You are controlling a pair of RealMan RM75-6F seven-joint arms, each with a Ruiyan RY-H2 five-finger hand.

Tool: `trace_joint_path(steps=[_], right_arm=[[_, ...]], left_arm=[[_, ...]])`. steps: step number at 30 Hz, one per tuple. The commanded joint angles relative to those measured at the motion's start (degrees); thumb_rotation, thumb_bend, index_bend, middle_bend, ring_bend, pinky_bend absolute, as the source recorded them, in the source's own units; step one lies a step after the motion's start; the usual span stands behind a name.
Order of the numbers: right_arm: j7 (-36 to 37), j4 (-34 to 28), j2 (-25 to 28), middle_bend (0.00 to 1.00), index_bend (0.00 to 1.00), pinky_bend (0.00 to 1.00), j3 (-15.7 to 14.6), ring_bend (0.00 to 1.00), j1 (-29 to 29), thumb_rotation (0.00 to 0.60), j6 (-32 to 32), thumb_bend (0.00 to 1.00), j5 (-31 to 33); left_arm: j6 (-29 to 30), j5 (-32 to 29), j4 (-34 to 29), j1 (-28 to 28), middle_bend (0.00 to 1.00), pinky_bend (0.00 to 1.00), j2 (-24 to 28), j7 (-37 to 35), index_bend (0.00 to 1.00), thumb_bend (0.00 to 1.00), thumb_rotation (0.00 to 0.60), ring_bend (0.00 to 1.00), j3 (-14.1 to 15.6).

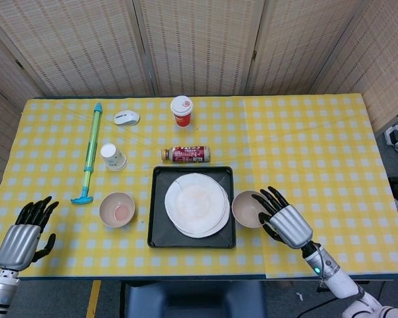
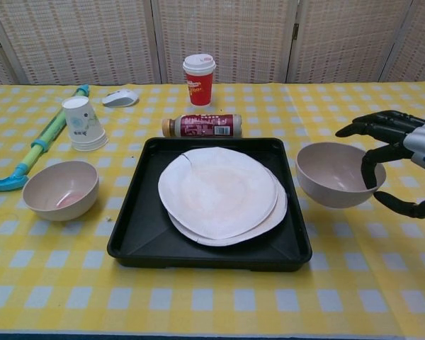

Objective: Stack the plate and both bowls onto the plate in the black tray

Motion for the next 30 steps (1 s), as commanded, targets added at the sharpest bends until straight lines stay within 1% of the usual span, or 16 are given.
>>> trace_joint_path(steps=[1, 3, 6, 9, 13, 19, 22, 28, 30], right_arm=[[-1.9, -2.3, 0.4, 0.15, 0.7, 0.0, 1.2, 0.05, 0.9, 0.6, 1.7, 0.5, -1.9], [-2.8, -3.4, 0.2, 0.15, 0.7, 0.0, 1.8, 0.05, 1.9, 0.6, 1.2, 0.5, -2.3], [-5.1, -5.0, -0.9, 0.15, 0.7, 0.0, 3.1, 0.05, 4.4, 0.6, -1.5, 0.5, -2.7], [-7.5, -5.1, -2.9, 0.15, 0.7, 0.0, 4.3, 0.05, 6.5, 0.6, -4.2, 0.5, -2.6], [-8.5, -3.9, -6.1, 0.15, 0.7, 0.0, 6.1, 0.05, 9.3, 0.6, -8.4, 0.5, -0.8], [-9.1, 1.5, -11.6, 0.15, 0.7, 0.0, 8.4, 0.04, 13.0, 0.6, -13.0, 0.51, 2.0], [-8.7, 4.1, -13.8, 0.15, 0.7, 0.0, 8.9, 0.05, 14.3, 0.6, -14.7, 0.51, 3.3], [-5.1, 9.1, -17.4, 0.14, 0.7, 0.0, 8.5, 0.05, 16.2, 0.6, -16.4, 0.51, 4.3], [-3.2, 11.4, -18.7, 0.13, 0.67, 0.0, 8.0, 0.05, 16.6, 0.6, -15.6, 0.51, 3.8]], left_arm=[[-0.1, 0.0, 0.0, 0.0, 0.03, 0.0, 0.0, 0.0, 0.03, 0.58, 0.6, 0.0, 0.0], [-0.2, -0.1, 0.0, -0.1, 0.03, 0.0, -0.1, 0.0, 0.03, 0.58, 0.6, 0.0, 0.0], [-0.6, -0.1, 0.0, -0.2, 0.03, 0.0, -0.1, 0.1, 0.03, 0.58, 0.6, 0.0, 0.1], [-0.7, -0.5, 0.0, -0.3, 0.03, 0.0, -0.1, 0.0, 0.03, 0.58, 0.6, 0.0, 0.0], [-0.9, -1.5, 0.0, -0.2, 0.03, 0.0, 0.1, 0.0, 0.03, 0.58, 0.6, 0.0, -0.4], [-0.8, -1.6, -0.1, -0.2, 0.03, 0.0, 0.5, -0.7, 0.03, 0.58, 0.6, 0.0, -0.5], [-1.0, -1.7, 0.0, -0.3, 0.03, 0.0, 0.7, -1.3, 0.03, 0.58, 0.6, 0.0, -0.5], [-0.7, -2.0, 0.1, -0.1, 0.03, 0.0, 0.7, -1.2, 0.03, 0.58, 0.6, 0.0, -0.7], [-0.7, -2.2, 0.0, -0.1, 0.03, 0.0, 0.6, -0.5, 0.03, 0.58, 0.6, 0.0, -0.7]])
